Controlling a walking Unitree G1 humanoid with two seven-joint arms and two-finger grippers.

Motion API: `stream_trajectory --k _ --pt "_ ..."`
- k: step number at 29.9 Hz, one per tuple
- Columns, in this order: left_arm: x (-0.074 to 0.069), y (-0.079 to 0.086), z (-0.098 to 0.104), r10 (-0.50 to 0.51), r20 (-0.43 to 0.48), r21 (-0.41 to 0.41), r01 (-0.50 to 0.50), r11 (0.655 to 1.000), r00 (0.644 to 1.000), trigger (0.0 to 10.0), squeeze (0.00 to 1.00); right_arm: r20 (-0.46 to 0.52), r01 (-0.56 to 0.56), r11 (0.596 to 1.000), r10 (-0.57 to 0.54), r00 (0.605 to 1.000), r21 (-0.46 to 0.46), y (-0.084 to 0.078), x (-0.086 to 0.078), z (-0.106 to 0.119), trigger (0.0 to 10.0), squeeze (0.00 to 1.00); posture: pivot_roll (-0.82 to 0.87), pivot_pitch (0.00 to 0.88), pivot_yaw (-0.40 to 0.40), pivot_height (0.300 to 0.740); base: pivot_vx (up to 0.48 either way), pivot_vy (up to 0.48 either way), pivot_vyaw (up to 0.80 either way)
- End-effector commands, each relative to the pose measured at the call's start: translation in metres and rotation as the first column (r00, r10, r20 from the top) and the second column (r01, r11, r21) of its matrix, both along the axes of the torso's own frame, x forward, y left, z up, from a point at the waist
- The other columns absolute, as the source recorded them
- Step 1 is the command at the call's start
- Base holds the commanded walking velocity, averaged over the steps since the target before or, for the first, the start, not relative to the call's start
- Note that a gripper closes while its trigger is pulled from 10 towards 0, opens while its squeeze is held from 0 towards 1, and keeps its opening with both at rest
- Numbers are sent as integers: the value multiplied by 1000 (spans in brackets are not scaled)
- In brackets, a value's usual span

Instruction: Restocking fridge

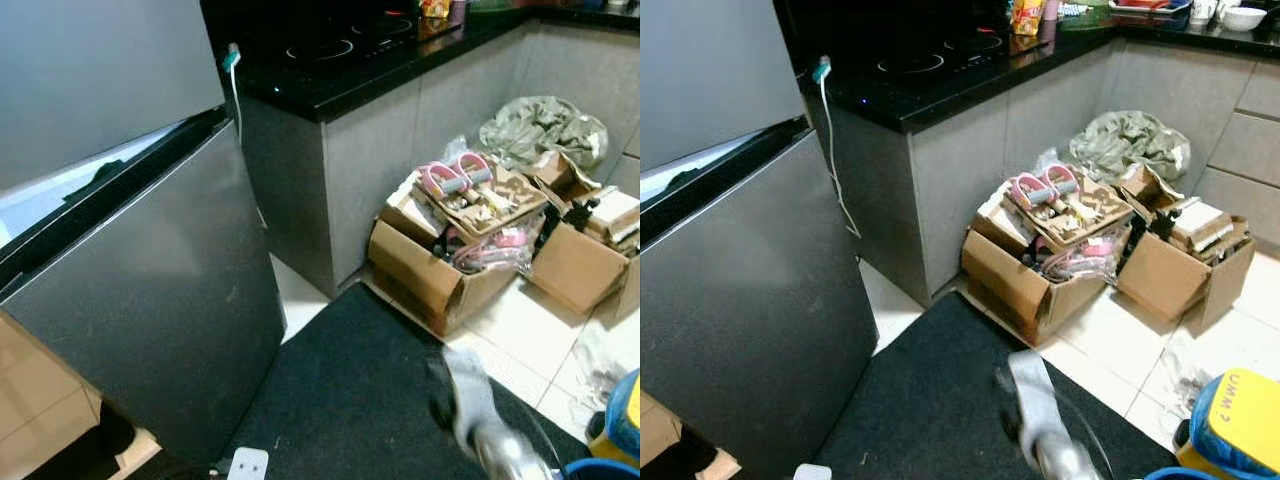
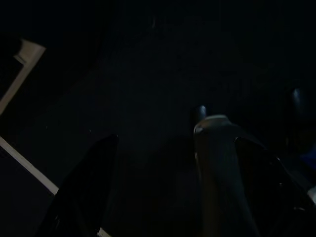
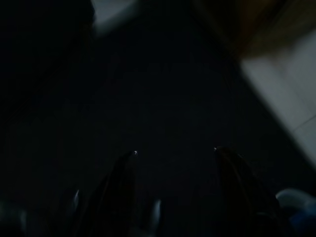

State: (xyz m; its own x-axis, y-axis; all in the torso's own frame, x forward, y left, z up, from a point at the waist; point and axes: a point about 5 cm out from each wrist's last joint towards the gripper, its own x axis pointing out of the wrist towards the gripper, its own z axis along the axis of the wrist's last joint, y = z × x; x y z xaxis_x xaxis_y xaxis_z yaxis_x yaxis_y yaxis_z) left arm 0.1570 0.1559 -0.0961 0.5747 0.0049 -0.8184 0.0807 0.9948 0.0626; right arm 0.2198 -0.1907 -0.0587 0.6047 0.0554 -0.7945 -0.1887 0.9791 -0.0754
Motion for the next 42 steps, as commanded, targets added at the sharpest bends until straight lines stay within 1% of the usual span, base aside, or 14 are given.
stream_trajectory --k 1,2,4,9,13,17,20,23,28,33,38,40,41,42 --pt "2 -8 1 -10 11 -15 10 1000 1000 10000 0 -19 -14 1000 13 1000 -19 -4 -16 -9 10000 0 -80 33 75 740 0 0 800" --pt "5 -12 2 -16 23 -21 16 1000 1000 10000 0 -34 -26 999 24 999 -41 -7 -28 -14 10000 0 -87 31 83 740 0 0 800" --pt "10 -22 4 -30 33 -34 31 999 999 10000 0 -40 -41 997 38 998 -68 -10 -43 -21 10000 0 -87 31 83 740 0 0 800" --pt "12 -34 5 -45 43 -55 48 997 998 10000 0 -28 -57 994 54 998 -88 -9 -50 -24 10000 0 -91 21 88 740 0 0 800" --pt "13 -19 6 -96 52 -15 96 995 994 10000 0 1 -53 993 53 999 -109 -10 -48 -23 10000 0 -89 18 87 740 0 0 800" --pt "8 -19 3 -146 38 14 146 989 989 10000 0 34 -25 995 28 999 -100 -11 -44 -21 10000 0 -85 19 81 740 0 0 800" --pt "5 -18 2 -149 31 33 148 988 988 10000 0 55 -19 995 25 998 -100 -12 -41 -18 10000 0 -85 21 80 740 0 0 800" --pt "5 -18 2 -135 34 27 134 991 990 10000 0 66 -16 995 22 998 -100 -12 -39 -17 10000 0 -85 21 80 740 0 0 800" --pt "1 -21 1 -115 25 -2 115 993 993 10000 0 127 28 996 -17 992 -85 -14 -27 -10 10000 0 -86 23 79 740 0 0 800" --pt "6 -27 5 -112 92 -29 115 993 989 10000 0 187 39 999 -32 982 -35 -9 -17 -4 10000 0 -88 26 80 740 0 0 800" --pt "8 -31 7 -94 128 -57 102 993 987 10000 0 203 41 999 -37 978 -17 -6 -16 -4 10000 0 -91 25 81 740 0 0 800" --pt "46 12 26 -71 191 -40 80 996 979 10000 0 209 55 998 -53 976 -1 -4 -16 -4 10000 0 -92 25 87 740 0 0 800" --pt "46 12 26 -71 191 -40 80 996 979 10000 0 209 55 998 -53 976 -1 -4 -16 -4 10000 0 -92 25 87 740 0 0 800" --pt "74 31 45 -79 264 -37 92 995 961 10000 0 214 78 997 -78 974 9 -4 -15 -4 10000 0 -92 25 87 740 0 0 800"
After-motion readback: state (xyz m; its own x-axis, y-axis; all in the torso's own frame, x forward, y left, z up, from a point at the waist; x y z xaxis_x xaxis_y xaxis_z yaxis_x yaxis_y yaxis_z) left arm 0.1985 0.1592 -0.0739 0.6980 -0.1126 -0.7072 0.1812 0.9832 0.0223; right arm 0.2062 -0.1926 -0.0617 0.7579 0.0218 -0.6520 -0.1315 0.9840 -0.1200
